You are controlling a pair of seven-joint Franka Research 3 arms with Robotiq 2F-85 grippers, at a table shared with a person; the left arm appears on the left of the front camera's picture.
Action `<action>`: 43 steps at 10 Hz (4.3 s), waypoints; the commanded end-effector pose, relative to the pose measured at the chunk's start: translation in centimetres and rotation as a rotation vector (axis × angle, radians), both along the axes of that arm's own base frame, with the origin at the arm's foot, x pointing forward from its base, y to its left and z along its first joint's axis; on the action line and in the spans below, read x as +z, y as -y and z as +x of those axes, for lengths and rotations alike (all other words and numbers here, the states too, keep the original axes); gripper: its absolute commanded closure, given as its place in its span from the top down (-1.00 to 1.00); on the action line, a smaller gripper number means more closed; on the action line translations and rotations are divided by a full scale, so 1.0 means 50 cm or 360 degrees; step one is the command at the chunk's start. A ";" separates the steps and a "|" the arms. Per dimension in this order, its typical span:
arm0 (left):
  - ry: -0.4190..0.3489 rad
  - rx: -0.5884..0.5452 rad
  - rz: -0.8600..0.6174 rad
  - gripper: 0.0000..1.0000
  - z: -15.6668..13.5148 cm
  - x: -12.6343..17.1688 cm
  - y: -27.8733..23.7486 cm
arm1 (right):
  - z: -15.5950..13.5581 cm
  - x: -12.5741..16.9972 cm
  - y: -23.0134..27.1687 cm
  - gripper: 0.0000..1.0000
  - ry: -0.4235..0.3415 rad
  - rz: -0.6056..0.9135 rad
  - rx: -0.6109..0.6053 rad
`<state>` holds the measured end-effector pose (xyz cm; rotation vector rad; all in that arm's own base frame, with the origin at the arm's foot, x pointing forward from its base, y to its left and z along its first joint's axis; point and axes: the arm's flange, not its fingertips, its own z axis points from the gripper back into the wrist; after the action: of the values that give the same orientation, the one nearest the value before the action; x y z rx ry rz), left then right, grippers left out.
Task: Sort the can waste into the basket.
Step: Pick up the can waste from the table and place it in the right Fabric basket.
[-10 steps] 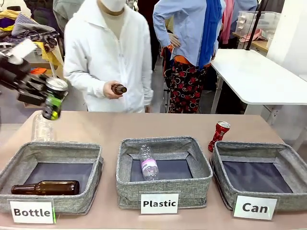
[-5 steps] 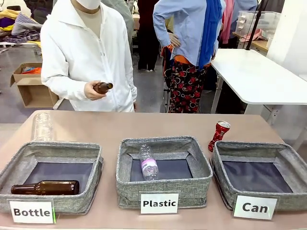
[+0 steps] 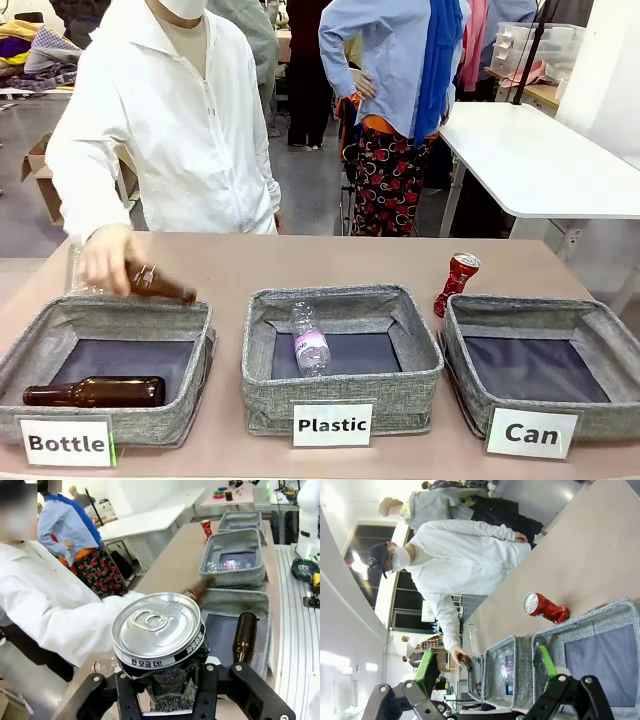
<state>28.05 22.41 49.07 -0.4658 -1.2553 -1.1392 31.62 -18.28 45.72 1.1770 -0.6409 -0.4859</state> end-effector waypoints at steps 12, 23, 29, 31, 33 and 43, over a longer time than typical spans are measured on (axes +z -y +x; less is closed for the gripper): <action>0.0075 -0.0304 0.0109 -0.26 0.204 0.074 0.528 | 0.000 0.000 0.000 1.00 0.0000 -0.0001 0.0001; -0.0006 -0.1170 0.0566 -0.26 0.307 -0.089 1.657 | -0.290 0.111 0.200 1.00 -0.0007 -0.0610 -0.0029; -0.0029 -0.1241 0.0553 1.00 0.306 -0.094 1.655 | -0.290 0.111 0.200 1.00 -0.0007 -0.0610 -0.0029; -0.0039 -0.1264 0.0545 1.00 0.293 -0.089 1.650 | -0.290 0.111 0.200 1.00 -0.0007 -0.0610 -0.0029; -0.0058 -0.1305 0.0521 1.00 0.278 -0.084 1.645 | -0.290 0.111 0.200 1.00 -0.0007 -0.0610 -0.0029; -0.0158 -0.1202 0.0429 1.00 0.276 -0.006 1.520 | -0.238 0.118 0.155 1.00 -0.0080 -0.0575 0.0059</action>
<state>42.80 -55.32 49.02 -0.7728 -0.8281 -1.8733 18.71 -26.64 50.82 0.8377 -0.6627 -0.3278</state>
